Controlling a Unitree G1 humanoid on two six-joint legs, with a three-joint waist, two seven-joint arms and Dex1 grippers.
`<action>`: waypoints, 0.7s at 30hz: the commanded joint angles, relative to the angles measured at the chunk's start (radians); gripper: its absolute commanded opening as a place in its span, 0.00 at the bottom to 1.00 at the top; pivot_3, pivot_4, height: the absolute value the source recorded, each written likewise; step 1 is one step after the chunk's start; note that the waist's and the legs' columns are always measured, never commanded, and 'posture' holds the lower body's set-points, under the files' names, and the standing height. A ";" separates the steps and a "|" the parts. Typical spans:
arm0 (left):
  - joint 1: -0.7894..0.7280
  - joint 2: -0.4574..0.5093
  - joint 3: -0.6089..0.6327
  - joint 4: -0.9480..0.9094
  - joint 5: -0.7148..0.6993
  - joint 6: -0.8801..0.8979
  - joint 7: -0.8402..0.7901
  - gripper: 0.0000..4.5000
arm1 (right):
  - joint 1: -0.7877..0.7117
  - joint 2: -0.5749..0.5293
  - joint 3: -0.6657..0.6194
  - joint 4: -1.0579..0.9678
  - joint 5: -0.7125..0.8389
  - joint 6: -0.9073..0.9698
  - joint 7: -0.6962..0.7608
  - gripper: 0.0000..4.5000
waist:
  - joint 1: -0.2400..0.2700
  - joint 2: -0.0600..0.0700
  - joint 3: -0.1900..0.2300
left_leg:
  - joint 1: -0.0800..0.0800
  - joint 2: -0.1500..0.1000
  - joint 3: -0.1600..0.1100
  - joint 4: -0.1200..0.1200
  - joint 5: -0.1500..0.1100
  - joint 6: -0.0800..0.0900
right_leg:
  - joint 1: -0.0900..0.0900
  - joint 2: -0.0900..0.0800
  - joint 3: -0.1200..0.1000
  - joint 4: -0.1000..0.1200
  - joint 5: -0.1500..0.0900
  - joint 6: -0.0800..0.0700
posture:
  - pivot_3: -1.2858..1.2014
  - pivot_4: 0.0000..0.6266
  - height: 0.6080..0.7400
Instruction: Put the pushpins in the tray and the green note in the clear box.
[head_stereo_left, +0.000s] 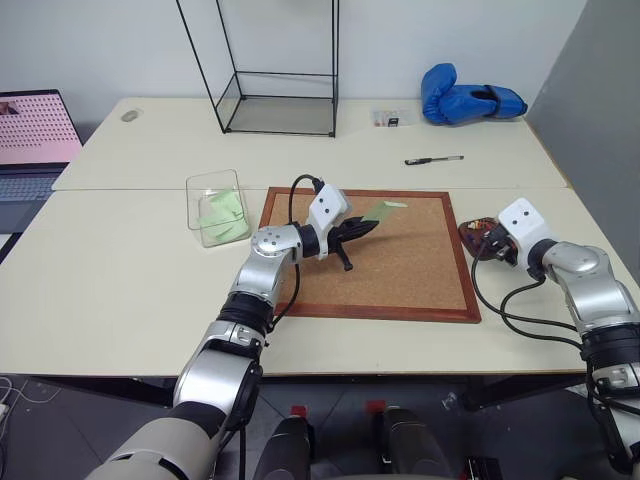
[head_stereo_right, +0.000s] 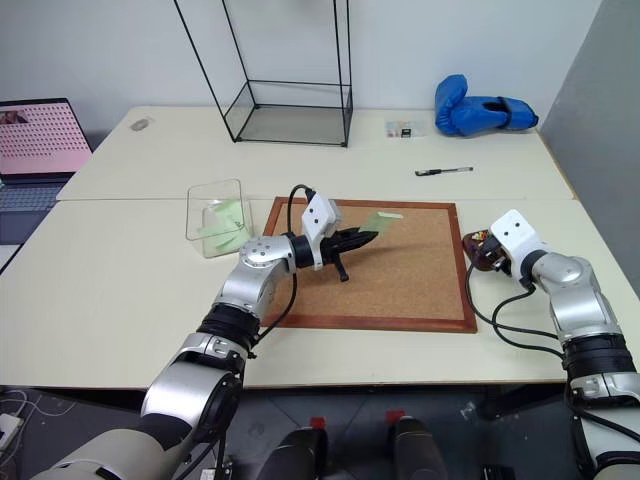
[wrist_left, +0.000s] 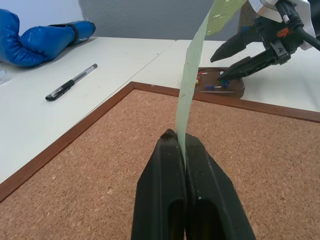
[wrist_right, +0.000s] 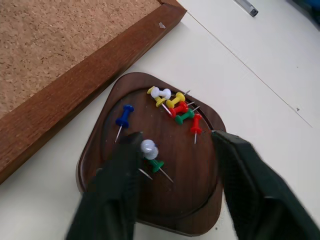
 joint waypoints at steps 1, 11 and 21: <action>-0.019 0.007 0.008 -0.032 -0.017 -0.015 0.008 0.00 | -0.031 -0.003 -0.046 -0.045 0.010 -0.001 -0.006 0.73 | 0.000 0.000 0.000 | 0.000 0.000 0.000 0.000 0.000 0.000 | 0.000 0.000 0.000 0.000 0.000 0.000 | 0.52 0.24 1.00; -0.077 0.061 0.051 -0.099 -0.018 0.031 0.103 0.00 | -0.037 -0.019 -0.126 -0.216 0.096 0.040 0.048 0.99 | -0.001 0.000 0.000 | 0.000 0.000 0.000 0.000 0.000 0.000 | 0.000 0.000 0.000 0.000 0.000 0.000 | 0.52 0.24 1.00; 0.110 0.332 0.128 -0.476 0.021 0.332 0.228 0.00 | -0.063 0.085 -0.102 -0.507 0.367 0.065 0.259 0.99 | -0.021 0.000 0.000 | 0.002 0.002 0.000 0.000 0.000 0.000 | 0.001 0.001 0.000 0.001 0.000 0.000 | 0.52 0.24 1.00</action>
